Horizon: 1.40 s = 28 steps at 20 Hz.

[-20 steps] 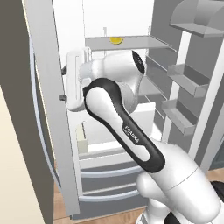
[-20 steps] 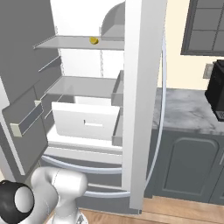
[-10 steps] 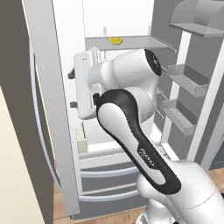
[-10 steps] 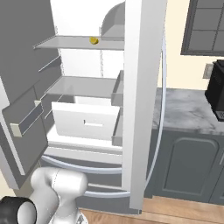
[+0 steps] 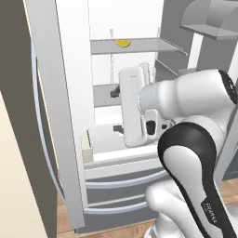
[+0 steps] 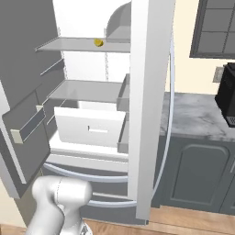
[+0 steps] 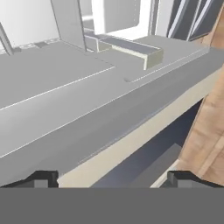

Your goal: There is a bowl on the dining counter. Grab a lemon wedge from the fridge and place it in the bowl. Then get the liquor bottle and glass cup from the cabinet and place them next to the bowl.

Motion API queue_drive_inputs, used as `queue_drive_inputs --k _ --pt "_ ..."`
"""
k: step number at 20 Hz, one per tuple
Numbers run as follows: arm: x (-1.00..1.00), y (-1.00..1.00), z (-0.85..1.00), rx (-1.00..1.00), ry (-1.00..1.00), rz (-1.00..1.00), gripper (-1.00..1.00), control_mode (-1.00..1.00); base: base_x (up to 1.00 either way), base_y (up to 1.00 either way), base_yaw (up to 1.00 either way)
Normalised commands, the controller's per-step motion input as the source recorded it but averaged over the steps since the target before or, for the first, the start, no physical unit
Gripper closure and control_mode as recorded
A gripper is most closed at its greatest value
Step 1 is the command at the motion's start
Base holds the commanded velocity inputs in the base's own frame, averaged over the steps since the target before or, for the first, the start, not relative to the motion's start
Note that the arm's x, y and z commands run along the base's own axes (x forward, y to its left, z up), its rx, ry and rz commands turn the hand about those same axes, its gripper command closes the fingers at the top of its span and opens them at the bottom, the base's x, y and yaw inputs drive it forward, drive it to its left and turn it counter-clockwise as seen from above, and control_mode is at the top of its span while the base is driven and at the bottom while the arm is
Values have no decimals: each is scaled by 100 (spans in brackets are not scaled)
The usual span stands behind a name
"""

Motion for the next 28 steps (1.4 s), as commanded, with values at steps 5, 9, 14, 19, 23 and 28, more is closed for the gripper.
queue_drive_inputs --k 5,9,14,19,23,28 --pt "-11 -74 7 -20 9 0 -100 -100 0 0 0" --pt "-12 -47 15 -38 16 -1 -100 -100 0 0 0" --pt "-17 -23 8 -58 1 0 -100 -100 0 0 0" --pt "0 -29 -1 -54 0 19 -100 -100 0 0 0" --pt "0 -42 -2 -41 -1 37 -100 -100 0 0 0" --pt "-21 -34 -25 -30 -10 35 -100 -100 0 0 0"
